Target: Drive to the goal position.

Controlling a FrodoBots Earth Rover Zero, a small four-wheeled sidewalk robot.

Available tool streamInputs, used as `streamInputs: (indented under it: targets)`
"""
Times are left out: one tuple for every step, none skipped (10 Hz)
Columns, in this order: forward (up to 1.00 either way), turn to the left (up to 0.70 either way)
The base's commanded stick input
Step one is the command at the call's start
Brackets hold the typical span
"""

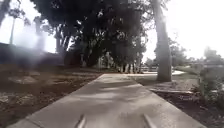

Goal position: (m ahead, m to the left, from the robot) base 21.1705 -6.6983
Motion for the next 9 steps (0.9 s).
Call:
streamInputs:
  targets:
    - [0.7, 0.0]
    - [0.7, 0.0]
    - [0.7, 0.0]
    - [0.7, 0.0]
    - [0.7, 0.0]
    - [0.7, 0.0]
    - [0.7, 0.0]
    - [0.7, 0.0]
    - [0.7, 0.0]
